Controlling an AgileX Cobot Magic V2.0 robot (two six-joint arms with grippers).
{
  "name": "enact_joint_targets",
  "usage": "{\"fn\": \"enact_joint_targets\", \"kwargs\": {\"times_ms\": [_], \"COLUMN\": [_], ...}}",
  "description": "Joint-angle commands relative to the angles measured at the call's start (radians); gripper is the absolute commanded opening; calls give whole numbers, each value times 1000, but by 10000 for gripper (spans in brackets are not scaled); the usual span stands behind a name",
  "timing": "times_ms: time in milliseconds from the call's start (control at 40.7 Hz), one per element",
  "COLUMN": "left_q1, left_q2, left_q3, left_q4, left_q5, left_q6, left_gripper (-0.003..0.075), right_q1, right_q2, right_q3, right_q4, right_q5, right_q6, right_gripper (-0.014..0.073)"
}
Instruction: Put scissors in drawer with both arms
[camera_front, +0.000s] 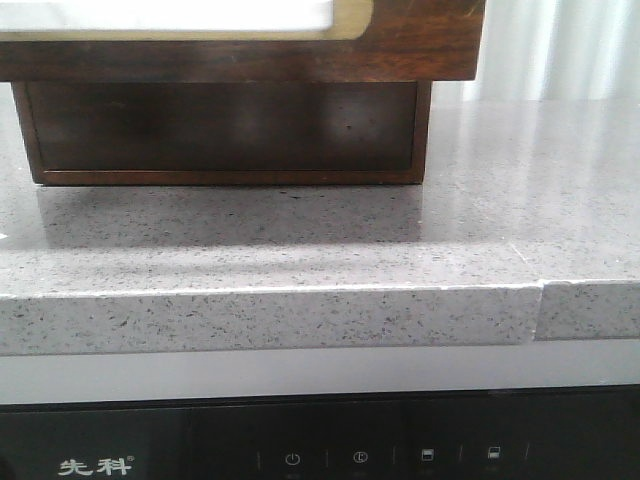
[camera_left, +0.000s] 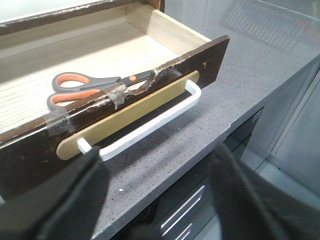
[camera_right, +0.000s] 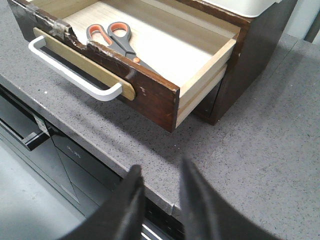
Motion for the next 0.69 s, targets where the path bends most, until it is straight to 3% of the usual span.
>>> {"fn": "enact_joint_targets", "kwargs": {"times_ms": [0,74,246,663], "left_q1": [-6,-6,-6,-6], "left_q2": [6,6,6,6], "left_q3": [-34,-34,-34,-34], "left_q4": [-20,-20,-20,-20], "left_q5": [-79,-79,-79,-79], "left_q6": [-8,-8,-8,-8], "left_gripper": [250,155,-13,-20], "right_q1": [-5,-5,-5,-5], "right_q2": [1,1,1,1], "right_q3": [-22,-22,-22,-22], "right_q4": [10,10,10,10], "right_q5": [-76,-76,-77,-76], "right_q6": [0,0,0,0], "right_gripper": [-4,-72,-68,-68]}}
